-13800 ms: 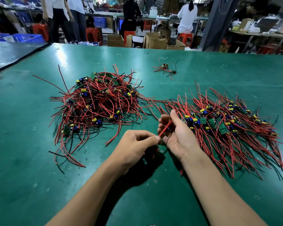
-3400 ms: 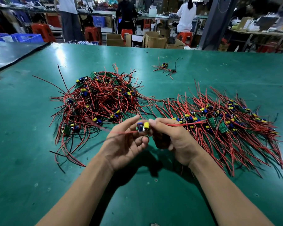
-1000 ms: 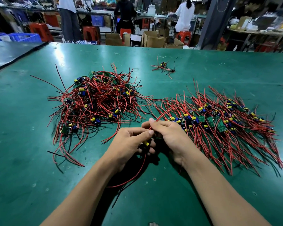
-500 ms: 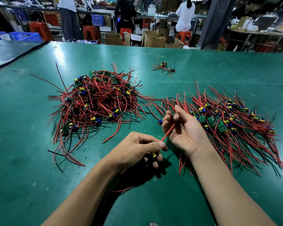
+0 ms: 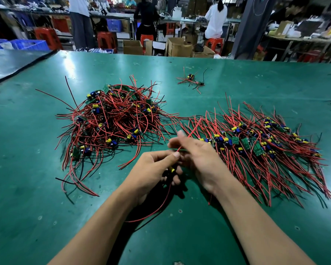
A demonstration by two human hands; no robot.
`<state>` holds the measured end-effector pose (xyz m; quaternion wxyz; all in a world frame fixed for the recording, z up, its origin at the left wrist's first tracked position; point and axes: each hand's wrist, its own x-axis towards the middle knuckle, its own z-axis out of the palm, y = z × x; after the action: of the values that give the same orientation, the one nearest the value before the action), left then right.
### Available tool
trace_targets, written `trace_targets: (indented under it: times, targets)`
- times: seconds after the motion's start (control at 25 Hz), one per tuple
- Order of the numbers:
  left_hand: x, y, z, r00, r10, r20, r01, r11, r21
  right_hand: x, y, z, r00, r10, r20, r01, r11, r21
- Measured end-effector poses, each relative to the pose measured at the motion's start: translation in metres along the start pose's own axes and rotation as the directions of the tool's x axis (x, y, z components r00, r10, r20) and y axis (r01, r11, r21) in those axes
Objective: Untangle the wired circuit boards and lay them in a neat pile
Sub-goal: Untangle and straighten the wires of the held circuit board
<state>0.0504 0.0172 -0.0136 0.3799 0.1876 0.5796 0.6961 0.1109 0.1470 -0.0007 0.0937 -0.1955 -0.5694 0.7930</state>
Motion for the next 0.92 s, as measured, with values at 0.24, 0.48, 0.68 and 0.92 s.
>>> trace_targets:
  times: [0.24,0.48,0.68,0.92]
  targets:
    - [0.003,-0.001,-0.005,1.000,0.004,0.009,-0.004,0.999,-0.036,-0.003,0.003,0.006,1.000,0.008,-0.004,-0.009,0.994,-0.110]
    - [-0.001,0.002,-0.004,0.994,-0.001,0.109,-0.005,0.999,0.052,0.008,-0.002,0.000,0.981,-0.072,-0.182,0.081,0.996,0.039]
    - [-0.007,0.003,0.000,0.983,-0.009,0.185,-0.020,0.988,0.151,0.015,-0.010,-0.014,0.959,-0.048,-0.280,0.115,0.966,0.231]
    - [-0.006,0.003,0.001,0.984,-0.020,0.176,-0.004,0.991,0.137,0.010,-0.024,-0.023,0.983,0.118,-0.140,0.000,0.764,0.645]
